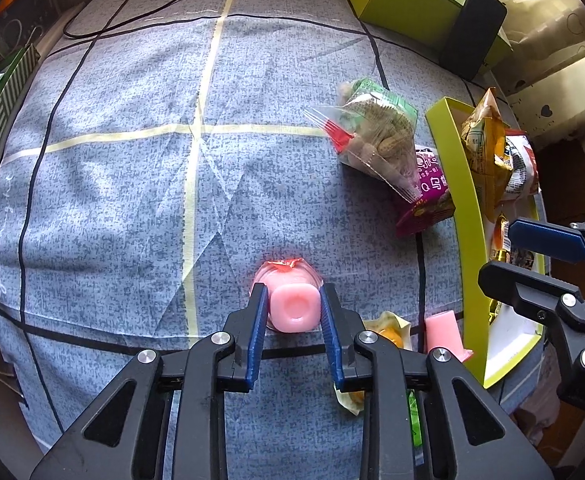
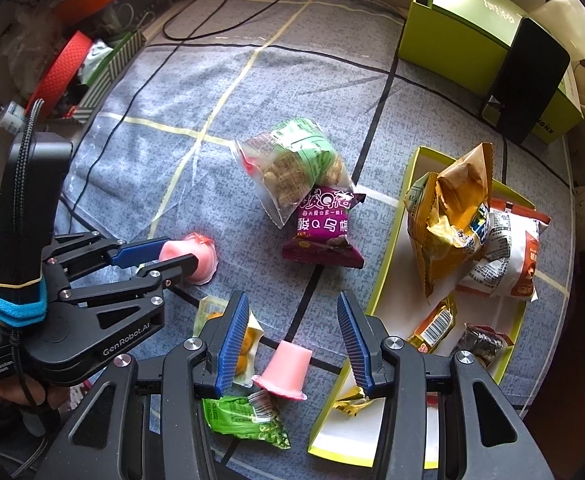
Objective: Organize snacks
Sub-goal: 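Close the left gripper on the pink jelly cup, then grasp the clear peanut-snack bag with the right gripper while the left holds the jelly cup, then lift and carry the jelly cup and peanut bag toward the tray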
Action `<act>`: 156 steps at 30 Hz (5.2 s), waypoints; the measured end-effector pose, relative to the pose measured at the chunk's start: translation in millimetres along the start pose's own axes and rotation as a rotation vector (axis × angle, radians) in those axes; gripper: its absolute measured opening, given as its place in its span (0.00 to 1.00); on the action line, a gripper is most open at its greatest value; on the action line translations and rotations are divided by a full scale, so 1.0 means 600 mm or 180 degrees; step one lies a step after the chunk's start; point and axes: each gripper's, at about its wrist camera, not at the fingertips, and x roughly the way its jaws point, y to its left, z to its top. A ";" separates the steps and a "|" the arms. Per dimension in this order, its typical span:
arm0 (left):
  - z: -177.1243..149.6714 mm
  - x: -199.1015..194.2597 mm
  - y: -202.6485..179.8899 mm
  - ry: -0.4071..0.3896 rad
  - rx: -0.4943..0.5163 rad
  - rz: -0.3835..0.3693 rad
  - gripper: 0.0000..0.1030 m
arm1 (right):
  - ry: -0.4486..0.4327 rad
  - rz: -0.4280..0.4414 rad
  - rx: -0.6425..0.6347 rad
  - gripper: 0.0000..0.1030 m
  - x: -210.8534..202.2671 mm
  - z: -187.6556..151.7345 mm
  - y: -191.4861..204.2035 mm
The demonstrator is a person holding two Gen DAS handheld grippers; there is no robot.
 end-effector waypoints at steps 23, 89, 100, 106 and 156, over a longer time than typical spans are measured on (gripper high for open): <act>0.004 -0.065 0.079 -0.0226 -0.0377 -0.0022 0.25 | -0.0013 0.0831 0.0819 0.44 0.061 0.123 -0.043; 0.017 -0.058 0.134 -0.0220 -0.0618 -0.0117 0.25 | 0.0038 0.0796 0.0566 0.40 0.109 0.173 0.006; 0.010 -0.094 0.100 -0.0281 -0.0481 -0.0139 0.25 | -0.0003 0.0949 0.0448 0.40 0.052 0.095 0.017; 0.009 -0.107 0.063 -0.0284 -0.0348 -0.0157 0.25 | 0.0013 0.0966 0.0476 0.40 0.032 0.047 0.011; 0.025 -0.095 -0.220 -0.0080 0.0922 -0.0341 0.25 | -0.0261 0.0772 0.1343 0.40 -0.053 -0.142 -0.173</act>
